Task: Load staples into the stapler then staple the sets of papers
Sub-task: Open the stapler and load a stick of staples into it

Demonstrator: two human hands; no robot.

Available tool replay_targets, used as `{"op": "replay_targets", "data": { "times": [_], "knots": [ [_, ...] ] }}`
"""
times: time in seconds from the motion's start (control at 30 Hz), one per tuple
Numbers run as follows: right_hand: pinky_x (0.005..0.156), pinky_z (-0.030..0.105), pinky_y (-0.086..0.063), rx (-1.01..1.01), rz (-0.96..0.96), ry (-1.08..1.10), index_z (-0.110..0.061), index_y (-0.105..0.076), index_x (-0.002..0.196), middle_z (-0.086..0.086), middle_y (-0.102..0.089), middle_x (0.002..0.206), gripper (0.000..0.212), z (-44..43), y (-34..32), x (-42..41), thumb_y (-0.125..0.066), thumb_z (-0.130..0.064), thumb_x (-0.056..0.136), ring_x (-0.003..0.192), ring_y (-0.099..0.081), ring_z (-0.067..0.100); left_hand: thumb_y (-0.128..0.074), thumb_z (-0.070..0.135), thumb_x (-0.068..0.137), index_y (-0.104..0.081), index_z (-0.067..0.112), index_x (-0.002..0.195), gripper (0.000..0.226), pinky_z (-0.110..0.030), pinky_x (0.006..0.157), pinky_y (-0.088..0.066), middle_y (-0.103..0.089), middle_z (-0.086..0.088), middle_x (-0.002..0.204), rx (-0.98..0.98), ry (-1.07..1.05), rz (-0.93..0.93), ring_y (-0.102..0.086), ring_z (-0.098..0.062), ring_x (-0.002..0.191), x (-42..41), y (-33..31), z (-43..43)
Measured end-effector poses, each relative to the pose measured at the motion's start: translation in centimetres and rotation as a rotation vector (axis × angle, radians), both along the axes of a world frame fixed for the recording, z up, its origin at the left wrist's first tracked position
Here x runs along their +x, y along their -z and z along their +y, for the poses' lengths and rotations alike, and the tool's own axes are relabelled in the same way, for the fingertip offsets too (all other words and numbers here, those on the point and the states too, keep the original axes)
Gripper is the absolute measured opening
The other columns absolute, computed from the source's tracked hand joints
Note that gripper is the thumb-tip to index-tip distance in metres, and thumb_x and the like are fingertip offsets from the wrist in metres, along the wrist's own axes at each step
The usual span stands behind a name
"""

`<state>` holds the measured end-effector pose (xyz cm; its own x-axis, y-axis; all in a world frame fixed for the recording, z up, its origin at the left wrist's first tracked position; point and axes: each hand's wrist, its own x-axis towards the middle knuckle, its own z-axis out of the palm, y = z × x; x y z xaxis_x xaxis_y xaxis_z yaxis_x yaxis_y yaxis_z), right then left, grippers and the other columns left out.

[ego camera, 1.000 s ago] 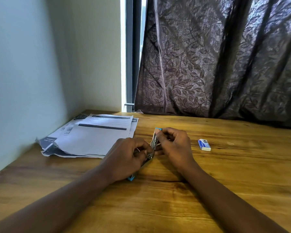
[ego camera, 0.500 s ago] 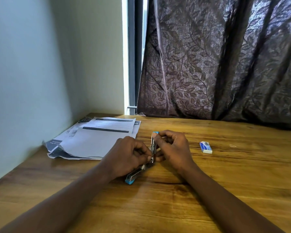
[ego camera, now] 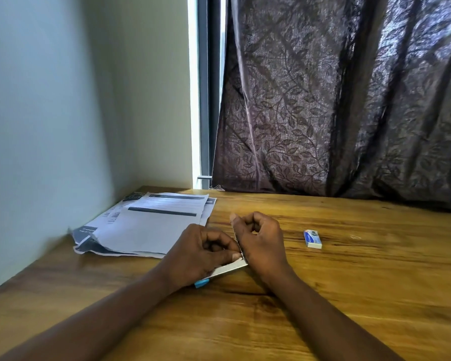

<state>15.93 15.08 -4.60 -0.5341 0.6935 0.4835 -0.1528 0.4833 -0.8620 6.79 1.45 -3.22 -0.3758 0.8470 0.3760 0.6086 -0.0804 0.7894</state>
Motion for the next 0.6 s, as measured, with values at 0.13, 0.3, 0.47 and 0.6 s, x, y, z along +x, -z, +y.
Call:
{"op": "replay_targets", "data": {
  "times": [0.13, 0.3, 0.47, 0.6],
  "knots": [
    [0.061, 0.035, -0.045, -0.1, 0.129, -0.107, -0.003, -0.065, 0.076, 0.001, -0.058, 0.065, 0.032, -0.2, -0.1, -0.2, -0.068, -0.027, 0.097, 0.063, -0.051, 0.01, -0.079, 0.015, 0.086, -0.083, 0.019, 0.095, 0.011, -0.018, 0.063, -0.051, -0.078, 0.004, 0.08, 0.034, -0.017, -0.005, -0.066, -0.006, 0.067, 0.4, 0.2, 0.3],
    [0.06, 0.038, -0.038, -0.195, 0.197, -0.189, 0.004, -0.062, 0.074, 0.009, -0.052, 0.064, 0.041, 0.0, 0.2, -0.5, -0.063, -0.028, 0.1, 0.064, -0.044, 0.021, -0.079, 0.017, 0.086, -0.082, 0.018, 0.094, 0.008, -0.024, 0.068, -0.056, -0.078, 0.005, 0.083, 0.063, 0.013, 0.008, -0.069, -0.01, 0.073, 0.8, 0.1, 0.5],
    [0.065, 0.044, -0.042, -0.276, 0.214, -0.22, 0.01, -0.057, 0.078, 0.017, -0.054, 0.073, 0.052, 0.0, 0.0, -0.3, -0.065, -0.041, 0.09, 0.07, -0.047, 0.028, -0.078, 0.023, 0.087, -0.08, 0.026, 0.091, 0.005, -0.012, 0.066, -0.048, -0.074, 0.017, 0.081, 0.101, -0.051, 0.213, -0.068, -0.002, 0.076, 1.6, 0.0, 0.8],
    [0.063, 0.039, -0.045, -0.35, 0.207, -0.219, 0.006, -0.061, 0.074, 0.019, -0.056, 0.07, 0.042, 0.0, -0.1, -0.4, -0.067, -0.029, 0.096, 0.065, -0.051, 0.028, -0.069, 0.03, 0.092, -0.071, 0.028, 0.093, 0.003, -0.011, 0.065, -0.04, -0.064, 0.019, 0.083, 0.072, -0.056, 0.434, -0.059, -0.001, 0.081, 1.9, 0.1, 0.6]
  ]
}}
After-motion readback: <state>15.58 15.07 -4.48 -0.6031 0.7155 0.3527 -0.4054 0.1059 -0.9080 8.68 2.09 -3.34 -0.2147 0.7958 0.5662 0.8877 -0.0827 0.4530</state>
